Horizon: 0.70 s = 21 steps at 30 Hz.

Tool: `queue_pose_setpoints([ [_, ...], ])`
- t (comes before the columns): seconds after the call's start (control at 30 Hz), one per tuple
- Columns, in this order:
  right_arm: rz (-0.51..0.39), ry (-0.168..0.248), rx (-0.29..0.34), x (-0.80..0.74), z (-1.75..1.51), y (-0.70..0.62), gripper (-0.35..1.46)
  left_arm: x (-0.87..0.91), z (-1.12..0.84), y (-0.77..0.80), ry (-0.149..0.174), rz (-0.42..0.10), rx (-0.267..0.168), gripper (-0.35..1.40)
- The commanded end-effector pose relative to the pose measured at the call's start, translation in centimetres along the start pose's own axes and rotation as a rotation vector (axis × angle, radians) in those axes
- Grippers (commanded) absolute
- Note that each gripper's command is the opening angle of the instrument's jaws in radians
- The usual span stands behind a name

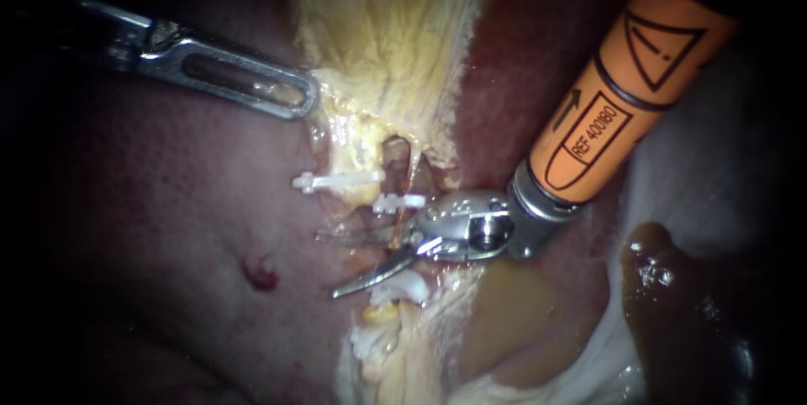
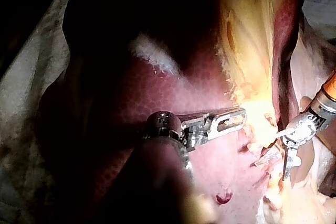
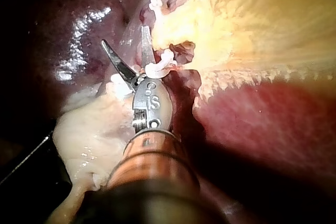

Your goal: Go to the cutting position right tube

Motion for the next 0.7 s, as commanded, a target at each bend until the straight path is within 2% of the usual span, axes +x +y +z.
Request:
queue_pose_setpoints([
  [0.03,-0.001,0.002,0.001,0.01,-0.01,-0.02,1.36,0.0,0.0,0.0,0.0,0.0,0.0,-0.35],
  [0.4,0.003,0.036,0.028,0.25,-0.07,-0.28,1.37,0.01,-0.01,0.01,0.0,0.001,0.0,-0.35],
  [0.7,0.003,0.036,0.03,0.25,-0.09,-0.3,1.37,0.01,0.0,0.01,0.0,0.001,0.0,-0.35],
])
